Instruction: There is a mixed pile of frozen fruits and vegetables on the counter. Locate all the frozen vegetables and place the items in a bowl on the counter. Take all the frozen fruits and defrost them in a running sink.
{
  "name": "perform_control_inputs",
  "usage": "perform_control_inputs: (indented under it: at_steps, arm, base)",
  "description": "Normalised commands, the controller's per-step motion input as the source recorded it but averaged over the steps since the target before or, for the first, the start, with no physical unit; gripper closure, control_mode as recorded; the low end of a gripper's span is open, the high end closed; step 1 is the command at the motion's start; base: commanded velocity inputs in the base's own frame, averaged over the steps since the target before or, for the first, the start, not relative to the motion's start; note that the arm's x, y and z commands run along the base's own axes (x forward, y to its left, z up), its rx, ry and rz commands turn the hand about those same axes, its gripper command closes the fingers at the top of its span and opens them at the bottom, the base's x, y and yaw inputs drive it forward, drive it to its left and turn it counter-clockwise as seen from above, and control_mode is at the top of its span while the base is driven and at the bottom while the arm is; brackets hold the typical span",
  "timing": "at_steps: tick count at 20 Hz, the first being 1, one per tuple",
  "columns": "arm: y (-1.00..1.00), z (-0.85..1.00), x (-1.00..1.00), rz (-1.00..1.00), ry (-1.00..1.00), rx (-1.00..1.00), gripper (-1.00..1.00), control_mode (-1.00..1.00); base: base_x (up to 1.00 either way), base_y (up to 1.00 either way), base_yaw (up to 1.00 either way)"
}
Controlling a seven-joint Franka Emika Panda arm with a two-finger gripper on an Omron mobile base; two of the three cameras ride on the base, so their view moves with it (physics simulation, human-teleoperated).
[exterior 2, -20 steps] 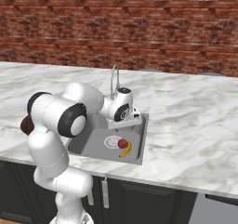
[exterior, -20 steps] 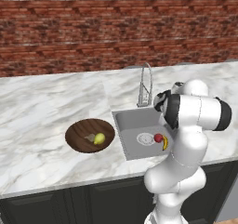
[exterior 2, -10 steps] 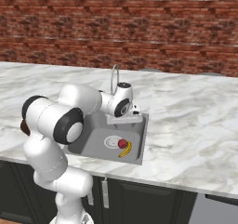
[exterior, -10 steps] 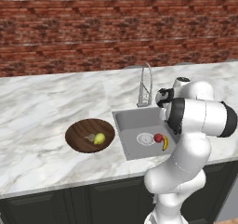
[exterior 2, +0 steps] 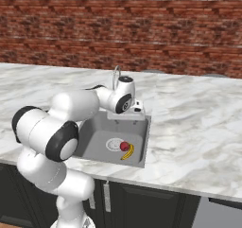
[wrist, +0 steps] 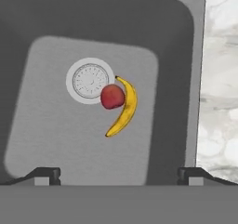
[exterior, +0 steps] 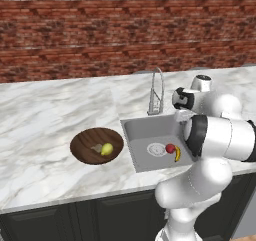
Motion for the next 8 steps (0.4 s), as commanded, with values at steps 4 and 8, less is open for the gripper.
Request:
perform_control_inputs:
  at_steps: [4, 8]
  arm:
    - [0.02, 0.41, -0.26, -0.06, -0.10, 0.00, -1.00, -1.00]
    - [0.04, 0.33, -0.32, -0.04, -0.15, -0.01, -1.00, -1.00]
  base:
    - [0.00, 0.00, 0.00]
    - [0.00, 0.00, 0.00]
